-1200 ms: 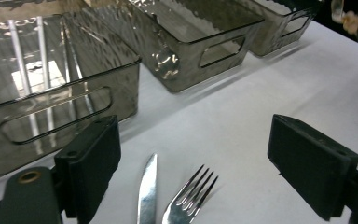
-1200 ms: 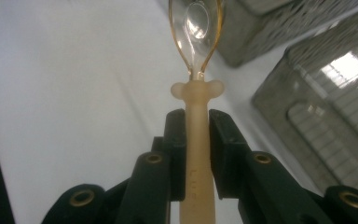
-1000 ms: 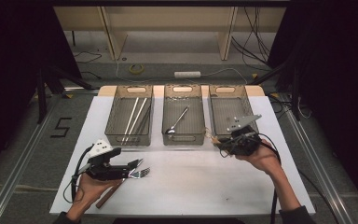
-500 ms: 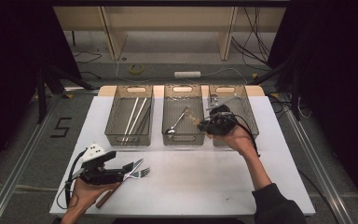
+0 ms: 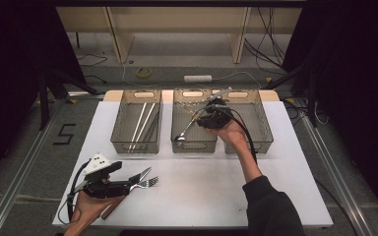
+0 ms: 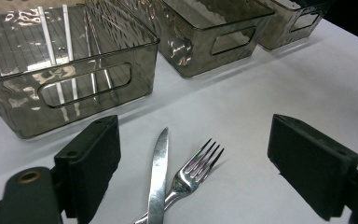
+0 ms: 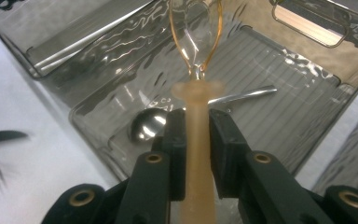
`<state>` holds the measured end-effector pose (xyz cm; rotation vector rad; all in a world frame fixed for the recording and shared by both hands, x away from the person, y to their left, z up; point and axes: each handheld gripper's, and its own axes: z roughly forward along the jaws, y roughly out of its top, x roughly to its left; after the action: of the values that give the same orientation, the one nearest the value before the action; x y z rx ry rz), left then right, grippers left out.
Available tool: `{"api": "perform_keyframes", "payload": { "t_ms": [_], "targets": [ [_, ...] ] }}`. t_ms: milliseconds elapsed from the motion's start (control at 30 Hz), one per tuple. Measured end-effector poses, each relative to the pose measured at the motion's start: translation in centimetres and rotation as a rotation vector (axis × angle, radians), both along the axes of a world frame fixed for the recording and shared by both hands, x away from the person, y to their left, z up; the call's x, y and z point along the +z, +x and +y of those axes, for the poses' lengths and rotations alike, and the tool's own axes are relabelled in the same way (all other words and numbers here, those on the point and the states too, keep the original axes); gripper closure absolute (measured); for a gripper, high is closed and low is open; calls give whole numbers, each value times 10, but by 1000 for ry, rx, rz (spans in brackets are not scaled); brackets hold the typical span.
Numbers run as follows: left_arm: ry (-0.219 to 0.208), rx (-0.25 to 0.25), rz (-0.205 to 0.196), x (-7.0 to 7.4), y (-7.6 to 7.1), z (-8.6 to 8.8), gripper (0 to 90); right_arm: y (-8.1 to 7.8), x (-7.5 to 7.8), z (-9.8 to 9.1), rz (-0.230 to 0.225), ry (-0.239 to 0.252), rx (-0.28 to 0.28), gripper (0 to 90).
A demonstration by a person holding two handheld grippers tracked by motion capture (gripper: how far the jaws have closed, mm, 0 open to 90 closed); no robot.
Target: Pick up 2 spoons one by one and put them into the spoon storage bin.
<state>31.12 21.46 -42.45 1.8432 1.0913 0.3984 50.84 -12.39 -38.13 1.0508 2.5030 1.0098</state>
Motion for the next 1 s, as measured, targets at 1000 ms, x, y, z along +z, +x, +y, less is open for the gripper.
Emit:
{"api": "perform_keyframes", "payload": {
  "t_ms": [1000],
  "targets": [
    [17,7,6,-1,-2,1,166,7,-33,20,76,-35,-15,730]
  ]
}}
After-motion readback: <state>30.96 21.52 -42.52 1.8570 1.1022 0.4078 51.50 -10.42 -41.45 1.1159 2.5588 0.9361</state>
